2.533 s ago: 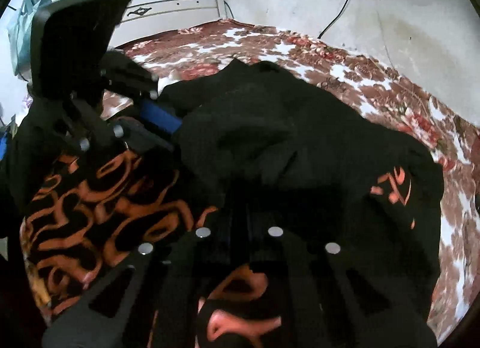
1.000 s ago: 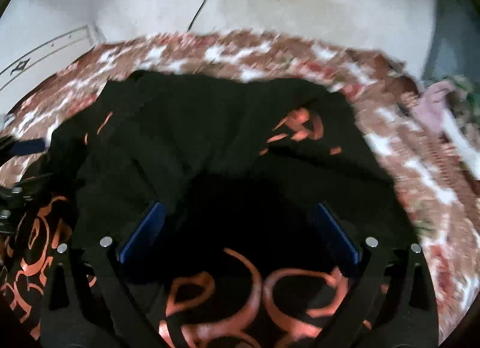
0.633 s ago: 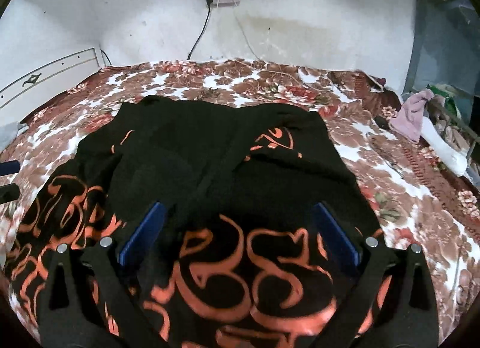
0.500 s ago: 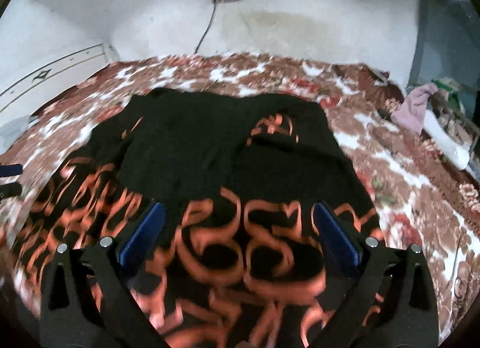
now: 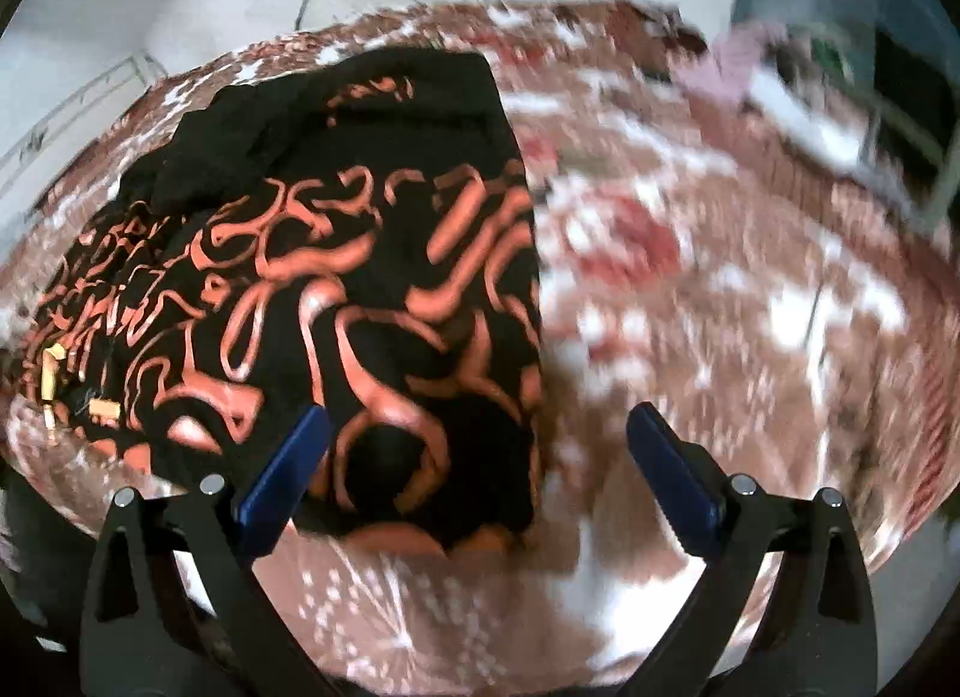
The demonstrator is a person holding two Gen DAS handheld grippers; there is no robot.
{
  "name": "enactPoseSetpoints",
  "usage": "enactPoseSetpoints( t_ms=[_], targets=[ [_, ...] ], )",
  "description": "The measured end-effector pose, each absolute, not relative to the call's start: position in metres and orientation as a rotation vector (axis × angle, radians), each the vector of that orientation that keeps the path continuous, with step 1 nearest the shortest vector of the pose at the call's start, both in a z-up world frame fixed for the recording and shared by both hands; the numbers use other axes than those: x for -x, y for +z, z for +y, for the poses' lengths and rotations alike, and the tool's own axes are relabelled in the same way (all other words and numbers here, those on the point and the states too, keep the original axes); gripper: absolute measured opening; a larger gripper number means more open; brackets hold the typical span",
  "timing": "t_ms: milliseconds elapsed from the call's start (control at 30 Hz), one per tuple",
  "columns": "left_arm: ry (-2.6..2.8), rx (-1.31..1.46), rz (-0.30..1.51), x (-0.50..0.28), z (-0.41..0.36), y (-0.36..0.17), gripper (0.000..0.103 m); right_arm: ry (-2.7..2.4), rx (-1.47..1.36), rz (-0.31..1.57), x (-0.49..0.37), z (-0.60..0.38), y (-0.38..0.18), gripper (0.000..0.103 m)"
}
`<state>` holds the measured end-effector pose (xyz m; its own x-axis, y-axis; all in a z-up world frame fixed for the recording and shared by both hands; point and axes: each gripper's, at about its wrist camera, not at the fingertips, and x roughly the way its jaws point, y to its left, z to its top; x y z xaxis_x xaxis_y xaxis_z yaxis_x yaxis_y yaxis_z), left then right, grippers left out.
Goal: Fold large clothes
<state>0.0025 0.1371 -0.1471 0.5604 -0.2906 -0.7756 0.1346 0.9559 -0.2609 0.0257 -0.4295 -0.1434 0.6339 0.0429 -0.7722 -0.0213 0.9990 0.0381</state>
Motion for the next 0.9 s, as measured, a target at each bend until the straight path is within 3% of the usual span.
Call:
enactPoseSetpoints(
  t_ms=[233,400,700,900],
  targets=[
    [-0.387,0.317,0.98,-0.003,0.12,-0.174,0.085,0.2,-0.074,0.958,-0.02,-0.413,-0.164,0.098],
    [-0.472,0.422,0.917,-0.001,0.126,-0.159,0.085,0.232,-0.084,0.963,-0.022,-0.403,-0.162,0.099],
    [-0.318,0.315,0.957,-0.009,0.131,-0.178,0.083,0.176,-0.045,0.997,-0.03,-0.409,-0.168,0.099],
    [-0.431,0.405,0.898,-0.012,0.12,-0.165,0.084,0.17,-0.074,1.033,-0.037,-0.417,-0.189,0.099]
  ],
)
